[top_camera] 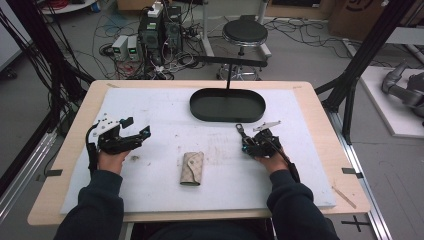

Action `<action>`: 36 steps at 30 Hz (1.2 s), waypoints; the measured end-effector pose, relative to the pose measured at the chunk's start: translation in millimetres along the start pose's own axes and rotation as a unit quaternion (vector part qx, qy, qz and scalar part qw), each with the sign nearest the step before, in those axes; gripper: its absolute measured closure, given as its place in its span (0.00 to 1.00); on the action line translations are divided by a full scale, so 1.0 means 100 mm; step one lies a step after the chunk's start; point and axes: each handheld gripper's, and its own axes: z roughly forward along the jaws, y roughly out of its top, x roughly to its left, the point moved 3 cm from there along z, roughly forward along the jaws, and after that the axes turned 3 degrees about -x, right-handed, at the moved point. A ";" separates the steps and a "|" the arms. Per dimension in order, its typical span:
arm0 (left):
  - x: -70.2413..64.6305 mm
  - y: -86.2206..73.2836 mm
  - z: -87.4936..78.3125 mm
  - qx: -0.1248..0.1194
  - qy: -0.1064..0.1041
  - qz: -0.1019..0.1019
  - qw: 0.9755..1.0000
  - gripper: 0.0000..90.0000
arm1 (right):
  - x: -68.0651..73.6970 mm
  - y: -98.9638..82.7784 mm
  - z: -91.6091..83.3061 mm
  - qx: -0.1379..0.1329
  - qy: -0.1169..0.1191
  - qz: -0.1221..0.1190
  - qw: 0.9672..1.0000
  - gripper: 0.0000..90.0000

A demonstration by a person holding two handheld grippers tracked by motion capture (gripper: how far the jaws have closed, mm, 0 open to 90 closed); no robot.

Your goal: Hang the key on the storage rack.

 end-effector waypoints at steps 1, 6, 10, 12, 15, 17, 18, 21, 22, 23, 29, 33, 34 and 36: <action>0.00 0.00 0.00 0.000 0.000 0.000 1.000 0.25 | 0.00 0.00 0.00 0.000 0.000 0.000 1.000 0.55; 0.03 0.00 -0.01 -0.002 0.003 -0.003 1.000 0.25 | 0.05 0.04 -0.01 0.008 -0.018 -0.024 1.000 0.55; 0.04 0.00 -0.01 -0.003 0.004 -0.007 1.000 0.25 | 0.11 0.09 -0.08 -0.012 -0.022 -0.047 0.999 0.56; 0.04 0.00 -0.01 0.000 0.004 -0.006 1.000 0.25 | 0.13 0.13 -0.14 -0.029 -0.025 -0.054 0.998 0.56; 0.04 0.00 -0.01 -0.001 0.005 -0.007 1.000 0.25 | 0.14 0.18 -0.20 -0.046 -0.028 -0.058 0.997 0.56; 0.04 0.00 -0.01 -0.002 0.006 -0.006 1.000 0.25 | 0.12 0.24 -0.30 -0.066 -0.033 -0.058 0.996 0.55; 0.04 0.00 -0.01 -0.001 0.006 -0.006 1.000 0.25 | 0.12 0.24 -0.30 -0.066 -0.033 -0.058 0.996 0.55; 0.04 0.00 -0.01 0.001 0.006 -0.005 1.000 0.25 | 0.01 0.33 -0.41 -0.093 -0.042 -0.042 0.994 0.55; 0.04 0.00 -0.01 0.000 0.006 -0.005 1.000 0.26 | -0.03 0.36 -0.43 -0.097 -0.043 -0.038 0.994 0.55; 0.03 0.00 -0.01 0.001 0.004 -0.004 1.000 0.26 | -0.03 0.36 -0.43 -0.097 -0.043 -0.038 0.994 0.55; 0.03 -0.01 0.00 0.003 0.002 -0.004 1.000 0.26 | -0.26 0.62 -0.57 -0.126 -0.065 -0.014 0.990 0.55; 0.03 -0.01 0.00 0.001 0.002 -0.002 1.000 0.26 | -0.37 0.86 -0.65 -0.144 -0.087 -0.021 0.986 0.55; 0.03 -0.01 0.00 0.000 0.002 -0.002 1.000 0.26 | -0.37 0.86 -0.65 -0.144 -0.087 -0.021 0.986 0.55; 0.03 -0.01 0.00 0.000 0.002 -0.002 1.000 0.26 | -0.43 0.98 -0.70 -0.154 -0.095 -0.015 0.983 0.55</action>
